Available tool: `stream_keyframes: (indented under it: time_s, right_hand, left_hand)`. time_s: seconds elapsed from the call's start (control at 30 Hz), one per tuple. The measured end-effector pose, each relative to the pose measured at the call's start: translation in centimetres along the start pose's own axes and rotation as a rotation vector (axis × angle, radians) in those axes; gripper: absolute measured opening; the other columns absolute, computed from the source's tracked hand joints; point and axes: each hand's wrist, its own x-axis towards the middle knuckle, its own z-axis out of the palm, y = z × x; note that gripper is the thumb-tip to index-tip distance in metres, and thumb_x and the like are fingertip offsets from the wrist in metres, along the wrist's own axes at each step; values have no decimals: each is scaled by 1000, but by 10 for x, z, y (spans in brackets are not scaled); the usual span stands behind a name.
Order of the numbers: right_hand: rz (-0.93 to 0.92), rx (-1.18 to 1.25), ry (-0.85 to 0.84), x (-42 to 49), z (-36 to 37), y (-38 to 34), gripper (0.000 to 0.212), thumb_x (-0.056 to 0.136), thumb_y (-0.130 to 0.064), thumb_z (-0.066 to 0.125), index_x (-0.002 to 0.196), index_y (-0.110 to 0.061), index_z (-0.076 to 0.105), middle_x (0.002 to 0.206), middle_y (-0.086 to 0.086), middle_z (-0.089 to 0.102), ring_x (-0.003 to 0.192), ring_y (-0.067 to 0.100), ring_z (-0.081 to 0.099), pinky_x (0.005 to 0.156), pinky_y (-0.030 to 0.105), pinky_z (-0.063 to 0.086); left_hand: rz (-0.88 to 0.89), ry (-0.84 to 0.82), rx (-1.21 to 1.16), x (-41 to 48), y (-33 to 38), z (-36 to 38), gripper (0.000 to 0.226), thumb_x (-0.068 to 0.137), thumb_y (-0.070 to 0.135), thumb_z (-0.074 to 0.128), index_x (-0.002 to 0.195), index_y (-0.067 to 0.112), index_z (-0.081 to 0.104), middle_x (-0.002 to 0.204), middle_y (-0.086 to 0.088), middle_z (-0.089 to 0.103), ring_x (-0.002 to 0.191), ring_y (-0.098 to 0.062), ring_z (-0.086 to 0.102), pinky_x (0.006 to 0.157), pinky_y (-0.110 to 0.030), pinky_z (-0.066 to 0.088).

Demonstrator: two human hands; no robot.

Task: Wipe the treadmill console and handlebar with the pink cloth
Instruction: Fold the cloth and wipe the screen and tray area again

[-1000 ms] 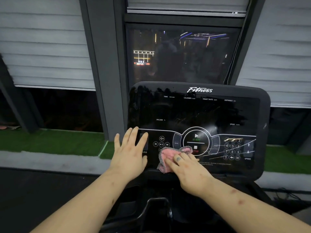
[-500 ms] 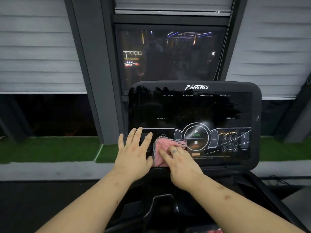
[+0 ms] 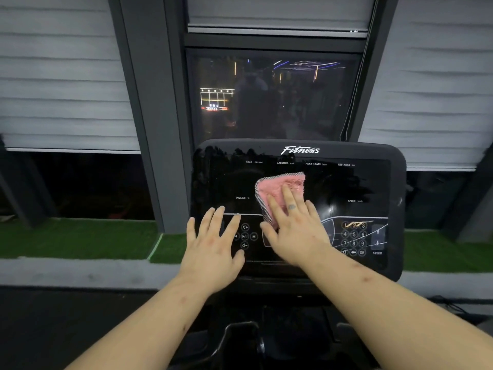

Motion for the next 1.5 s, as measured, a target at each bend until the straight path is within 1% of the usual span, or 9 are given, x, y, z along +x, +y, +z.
stream_keyframes:
  time_s: [0.13, 0.3, 0.4, 0.6, 0.8, 0.9, 1.07, 1.37, 1.5]
  right_hand:
    - [-52, 56, -6, -24, 24, 13, 75, 102, -67, 18, 158, -36, -21, 163, 5, -35, 152, 23, -33, 128, 44, -5]
    - [-30, 10, -34, -77, 63, 26, 77, 100, -61, 38, 161, -15, 30, 167, 23, 16, 157, 36, 14, 121, 52, 16]
    - [-18, -17, -25, -83, 68, 36, 79, 98, -61, 40, 157, -8, 38, 163, 28, 27, 156, 40, 20, 122, 55, 14]
    - [100, 62, 108, -19, 14, 66, 80, 105, -57, 23, 163, -7, -1, 169, 21, -17, 157, 34, -19, 129, 49, -3]
    - [18, 147, 182, -4, 5, 86, 70, 106, -49, 29, 164, -10, 18, 172, 18, -1, 160, 30, -3, 130, 46, 7]
    - [37, 174, 192, -23, 20, 94, 68, 106, -49, 27, 163, -12, 26, 172, 17, 7, 159, 29, 7, 128, 49, 20]
    - [128, 334, 259, -10, 11, 93, 64, 104, -38, 49, 160, -10, 32, 171, 17, 14, 158, 31, 15, 128, 46, 19]
    - [-152, 178, 324, 44, 2, 23, 68, 82, -17, 75, 145, -5, 52, 161, 22, 38, 150, 39, 35, 121, 57, 31]
    - [-355, 124, 291, 21, 25, 11, 65, 84, -17, 69, 146, -8, 53, 162, 17, 38, 153, 33, 31, 122, 56, 31]
  left_hand:
    - [-13, 33, -17, 11, 18, -1, 81, 98, 60, 41, 164, 35, 3, 173, -4, -5, 159, -24, -9, 127, -57, -7]
    - [9, 39, -2, 21, 37, 6, 81, 98, 58, 41, 165, 35, 1, 173, -4, -9, 159, -22, -13, 127, -56, -7]
    - [19, 32, 0, 28, 48, 8, 80, 100, 57, 39, 164, 36, -3, 173, -4, -16, 158, -22, -19, 127, -55, -9]
    - [35, 30, 15, 53, 79, 1, 89, 99, 63, 45, 161, 39, -14, 168, -2, -30, 155, -27, -28, 124, -61, -7]
    - [-11, -19, 73, 71, 91, 1, 114, 87, 72, 63, 160, 38, -19, 166, -4, -34, 153, -31, -31, 122, -69, 0]
    - [-13, -19, 76, 70, 87, 2, 114, 88, 68, 65, 161, 36, -16, 167, -4, -31, 154, -30, -31, 123, -67, 3]
    - [-3, 45, 14, 68, 77, -10, 97, 94, 59, 60, 164, 32, -3, 171, -4, -20, 157, -26, -22, 126, -61, 5]
    - [-101, 68, 3, 58, 42, -16, 93, 94, 54, 59, 164, 28, 3, 172, -6, -10, 159, -25, -14, 127, -59, 4]
    - [-83, 63, -3, 57, 44, -12, 93, 93, 50, 59, 164, 28, 2, 172, -5, -9, 159, -25, -13, 127, -59, 4]
